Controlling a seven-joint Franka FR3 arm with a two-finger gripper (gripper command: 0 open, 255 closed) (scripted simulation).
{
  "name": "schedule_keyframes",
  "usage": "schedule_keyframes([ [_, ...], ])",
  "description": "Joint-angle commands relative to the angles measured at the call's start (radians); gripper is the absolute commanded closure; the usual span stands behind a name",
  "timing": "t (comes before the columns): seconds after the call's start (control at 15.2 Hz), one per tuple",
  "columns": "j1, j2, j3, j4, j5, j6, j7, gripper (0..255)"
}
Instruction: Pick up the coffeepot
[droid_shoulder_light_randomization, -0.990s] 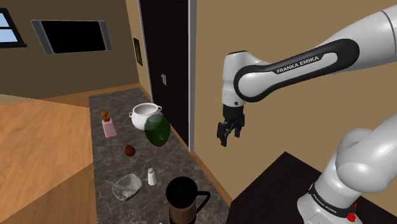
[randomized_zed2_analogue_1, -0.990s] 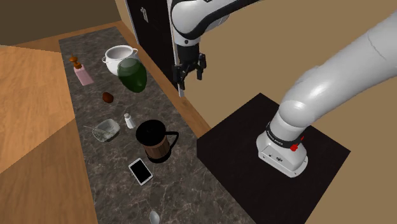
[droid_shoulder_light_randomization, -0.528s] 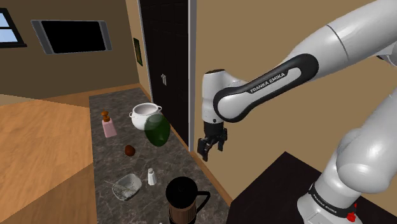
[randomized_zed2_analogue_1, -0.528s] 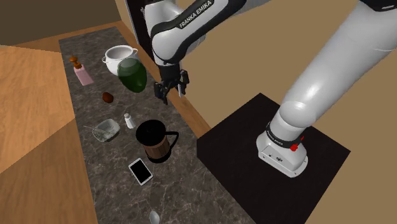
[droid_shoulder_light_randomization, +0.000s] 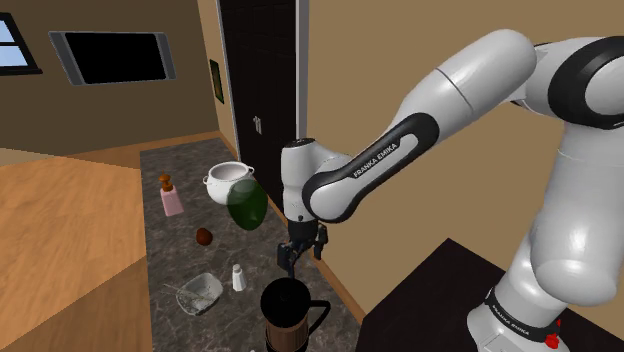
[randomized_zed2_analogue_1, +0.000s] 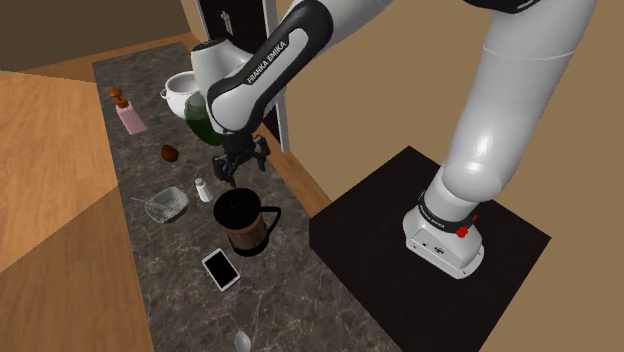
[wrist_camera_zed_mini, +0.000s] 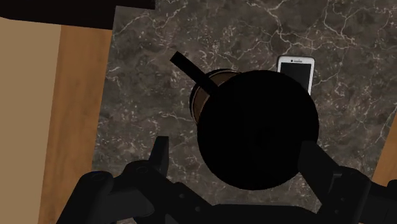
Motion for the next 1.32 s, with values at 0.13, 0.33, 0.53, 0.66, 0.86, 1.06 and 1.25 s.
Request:
schedule_keyframes([
  [0.13,0.065,0.165,-0.012,0.124,-0.082,0.033,0.103,0],
  [0.33,0.094,0.231,-0.025,0.172,-0.109,0.048,0.133,0],
  [0.53,0.102,0.262,-0.035,0.17,-0.122,0.079,0.137,0],
  [0.66,0.107,0.283,-0.041,0.17,-0.131,0.099,0.14,0],
  [0.86,0.111,0.3,-0.046,0.171,-0.138,0.115,0.143,0],
  [1.06,0.111,0.299,-0.046,0.168,-0.138,0.116,0.144,255],
  [1.25,0.111,0.299,-0.046,0.168,-0.138,0.116,0.144,255],
])
